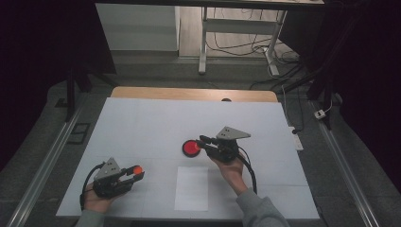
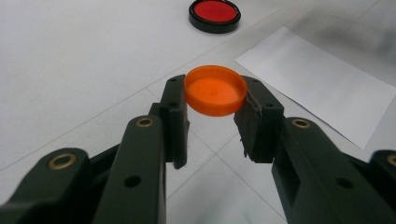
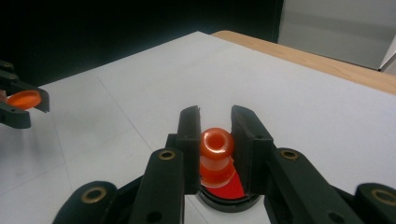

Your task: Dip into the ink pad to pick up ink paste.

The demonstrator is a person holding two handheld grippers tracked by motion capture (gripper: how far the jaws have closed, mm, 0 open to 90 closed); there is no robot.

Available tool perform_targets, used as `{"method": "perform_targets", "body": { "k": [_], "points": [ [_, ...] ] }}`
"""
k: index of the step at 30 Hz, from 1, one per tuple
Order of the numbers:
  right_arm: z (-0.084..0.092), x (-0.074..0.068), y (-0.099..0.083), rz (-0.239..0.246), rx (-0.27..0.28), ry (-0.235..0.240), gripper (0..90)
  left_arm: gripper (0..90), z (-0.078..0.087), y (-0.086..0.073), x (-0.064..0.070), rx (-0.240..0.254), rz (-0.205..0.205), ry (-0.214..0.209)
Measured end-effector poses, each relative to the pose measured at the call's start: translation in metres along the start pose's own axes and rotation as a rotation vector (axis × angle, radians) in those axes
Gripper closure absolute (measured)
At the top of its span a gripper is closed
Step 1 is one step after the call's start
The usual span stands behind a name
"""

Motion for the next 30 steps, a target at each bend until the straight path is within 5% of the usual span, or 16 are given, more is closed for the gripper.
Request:
{"method": "perform_targets", "body": {
  "k": [16, 30],
  "points": [
    [-0.025, -0.003, 0.01, 0.031, -0.04, 0.015, 73.3, 65.2, -0.001, 0.0, -0.001, -0.003, 0.002, -0.001],
    [-0.039, 0.003, 0.001, 0.018, -0.092, 0.001, 73.3, 65.2, -0.001, 0.0, -0.002, -0.007, 0.001, 0.0]
  ]
}}
Point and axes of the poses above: each handheld gripper's, and its own axes: z roughly backward along the jaws, y roughly out of its top, x roughly to its right, the point moved 7 cm from there along -z, roughly forward along the jaws, and after that the axes turned 15 degrees about z, right-handed, at the moved point
